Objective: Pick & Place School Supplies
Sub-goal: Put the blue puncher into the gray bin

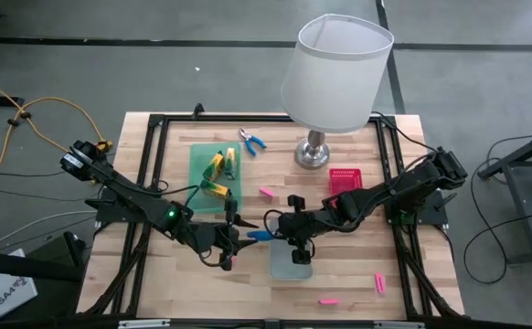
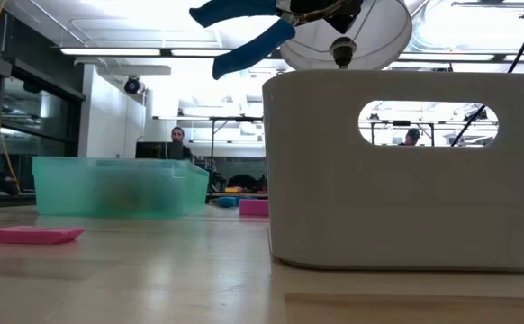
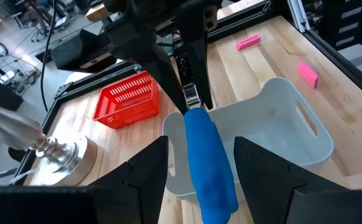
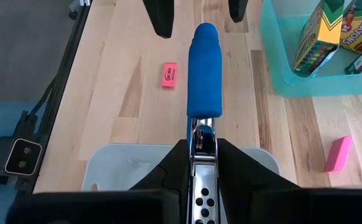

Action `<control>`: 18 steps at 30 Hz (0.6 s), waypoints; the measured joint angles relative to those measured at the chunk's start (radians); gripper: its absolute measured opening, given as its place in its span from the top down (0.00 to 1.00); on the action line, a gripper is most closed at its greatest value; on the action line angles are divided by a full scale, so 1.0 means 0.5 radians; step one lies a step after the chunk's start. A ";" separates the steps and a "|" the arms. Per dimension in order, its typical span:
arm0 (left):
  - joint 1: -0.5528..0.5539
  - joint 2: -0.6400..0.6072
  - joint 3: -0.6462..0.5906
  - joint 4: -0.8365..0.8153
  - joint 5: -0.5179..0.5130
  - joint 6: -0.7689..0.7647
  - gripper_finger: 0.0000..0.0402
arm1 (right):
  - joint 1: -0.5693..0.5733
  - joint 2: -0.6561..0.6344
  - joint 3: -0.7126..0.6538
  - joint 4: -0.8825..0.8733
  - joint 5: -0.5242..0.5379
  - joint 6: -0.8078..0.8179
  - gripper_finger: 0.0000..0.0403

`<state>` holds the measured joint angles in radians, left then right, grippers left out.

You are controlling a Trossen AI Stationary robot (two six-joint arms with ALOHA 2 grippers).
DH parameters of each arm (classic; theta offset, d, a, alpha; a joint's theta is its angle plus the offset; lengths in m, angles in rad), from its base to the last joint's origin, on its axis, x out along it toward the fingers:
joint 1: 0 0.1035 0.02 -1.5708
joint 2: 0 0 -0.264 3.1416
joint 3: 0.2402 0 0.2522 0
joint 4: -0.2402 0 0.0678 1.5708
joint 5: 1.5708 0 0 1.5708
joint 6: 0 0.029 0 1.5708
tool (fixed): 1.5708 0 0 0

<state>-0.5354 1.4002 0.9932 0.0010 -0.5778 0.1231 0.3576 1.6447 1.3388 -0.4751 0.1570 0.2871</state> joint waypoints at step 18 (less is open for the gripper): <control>-0.170 -0.037 0.000 0.005 -0.235 0.023 0.56 | -0.001 0.000 0.000 -0.001 0.061 -0.007 0.87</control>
<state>-0.6205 1.3819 0.9932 0.0036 -0.6952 0.1345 0.3573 1.6447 1.3388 -0.4754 0.1875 0.2835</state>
